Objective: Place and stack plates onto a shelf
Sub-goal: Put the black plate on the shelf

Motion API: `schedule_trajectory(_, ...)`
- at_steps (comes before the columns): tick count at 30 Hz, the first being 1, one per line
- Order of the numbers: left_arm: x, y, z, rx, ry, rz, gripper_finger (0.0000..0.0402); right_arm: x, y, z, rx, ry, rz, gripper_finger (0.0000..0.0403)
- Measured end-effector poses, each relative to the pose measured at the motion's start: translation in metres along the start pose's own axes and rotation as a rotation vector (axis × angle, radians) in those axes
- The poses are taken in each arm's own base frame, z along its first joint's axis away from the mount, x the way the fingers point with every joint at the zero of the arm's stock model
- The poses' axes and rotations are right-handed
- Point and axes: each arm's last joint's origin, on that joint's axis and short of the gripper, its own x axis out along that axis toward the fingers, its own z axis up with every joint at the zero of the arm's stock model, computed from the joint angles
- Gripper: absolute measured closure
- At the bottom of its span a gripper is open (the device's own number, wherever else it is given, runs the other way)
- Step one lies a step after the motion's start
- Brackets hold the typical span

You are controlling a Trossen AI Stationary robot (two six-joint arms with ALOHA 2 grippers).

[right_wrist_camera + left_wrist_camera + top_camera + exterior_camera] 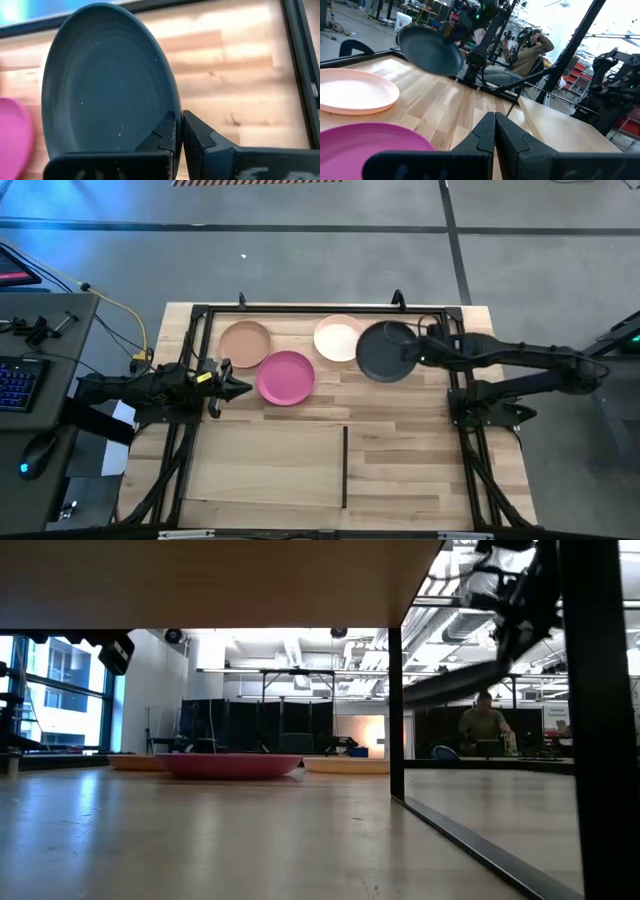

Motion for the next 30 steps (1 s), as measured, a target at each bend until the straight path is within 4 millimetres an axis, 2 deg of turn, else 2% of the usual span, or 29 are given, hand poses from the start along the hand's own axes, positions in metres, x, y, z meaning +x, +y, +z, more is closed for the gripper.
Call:
schedule_trajectory(5,0.000,0.000,0.000,0.000,0.000,0.000,0.0402,-0.018,0.019,0.019,-0.055,-0.021,0.165,0.0402)
schedule_trajectory(12,0.000,0.000,0.000,0.000,0.000,0.000,0.0402,-0.040,0.062,0.037,-0.123,-0.009,0.631,0.0403)
schedule_trajectory(15,0.000,0.000,0.000,0.000,0.000,0.000,0.0402,-0.048,0.085,0.037,-0.171,0.030,0.780,0.0403)
schedule_trajectory(22,0.000,0.000,0.000,0.000,0.000,0.000,0.0401,-0.060,0.157,0.013,-0.420,0.149,0.918,0.0403)
schedule_trajectory(26,0.000,0.000,0.000,0.000,0.000,0.000,0.0401,-0.064,0.198,-0.011,-0.607,0.248,1.024,0.0403)
schedule_trajectory(30,0.000,0.000,0.000,0.000,0.000,0.000,0.0402,-0.058,0.225,-0.039,-0.777,0.376,1.045,0.0403)
